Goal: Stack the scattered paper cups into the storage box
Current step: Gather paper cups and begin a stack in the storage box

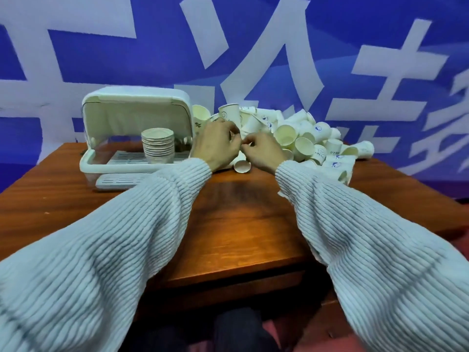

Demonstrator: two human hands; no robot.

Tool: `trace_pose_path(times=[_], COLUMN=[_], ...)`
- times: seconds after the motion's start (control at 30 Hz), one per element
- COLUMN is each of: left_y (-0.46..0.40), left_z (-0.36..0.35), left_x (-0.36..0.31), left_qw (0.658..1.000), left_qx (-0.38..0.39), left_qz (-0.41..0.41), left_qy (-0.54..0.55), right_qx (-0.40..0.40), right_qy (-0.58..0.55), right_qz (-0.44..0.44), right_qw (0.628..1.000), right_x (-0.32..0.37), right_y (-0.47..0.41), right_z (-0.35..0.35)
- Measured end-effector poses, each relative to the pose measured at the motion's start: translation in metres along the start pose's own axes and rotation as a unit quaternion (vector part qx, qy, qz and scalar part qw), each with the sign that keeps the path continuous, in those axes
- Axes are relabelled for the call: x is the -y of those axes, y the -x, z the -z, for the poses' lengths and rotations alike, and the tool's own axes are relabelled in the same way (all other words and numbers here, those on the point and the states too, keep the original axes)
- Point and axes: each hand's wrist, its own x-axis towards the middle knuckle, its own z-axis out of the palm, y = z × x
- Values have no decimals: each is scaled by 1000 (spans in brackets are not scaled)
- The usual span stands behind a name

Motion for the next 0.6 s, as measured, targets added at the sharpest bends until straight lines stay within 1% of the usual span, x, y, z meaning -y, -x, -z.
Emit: trace_pose_path(times=[0.1, 0.17, 0.27, 0.33, 0.4, 0.5, 0.53, 0.6], left_y=[3, 5, 10, 14, 15, 13, 11, 6], left_z=[-29, -47, -71, -85, -101, -123, -130, -142], left_x=[-36, -61, -92, -105, -117, -121, -120, -115], left_qw=[998, 995, 988, 980, 972, 970, 972, 974], left_qx=[44, 71, 122, 159, 185, 203, 205, 214], left_qz=[-32, -56, -83, -113, -143, -131, -117, -77], left_qy=[19, 32, 49, 45, 25, 6, 6, 6], right_qx=[-6, -23, -38, -24, 9, 87, 102, 106], right_qy=[55, 76, 107, 141, 155, 160, 172, 189], right_qz=[-37, -53, -100, -124, -136, -124, -114, -94], right_qw=[998, 995, 989, 982, 978, 975, 973, 972], right_x=[-38, -64, -101, -120, -142, -159, -162, -169], right_y=[21, 33, 51, 61, 70, 83, 86, 89], right_z=[30, 52, 88, 106, 120, 126, 124, 118])
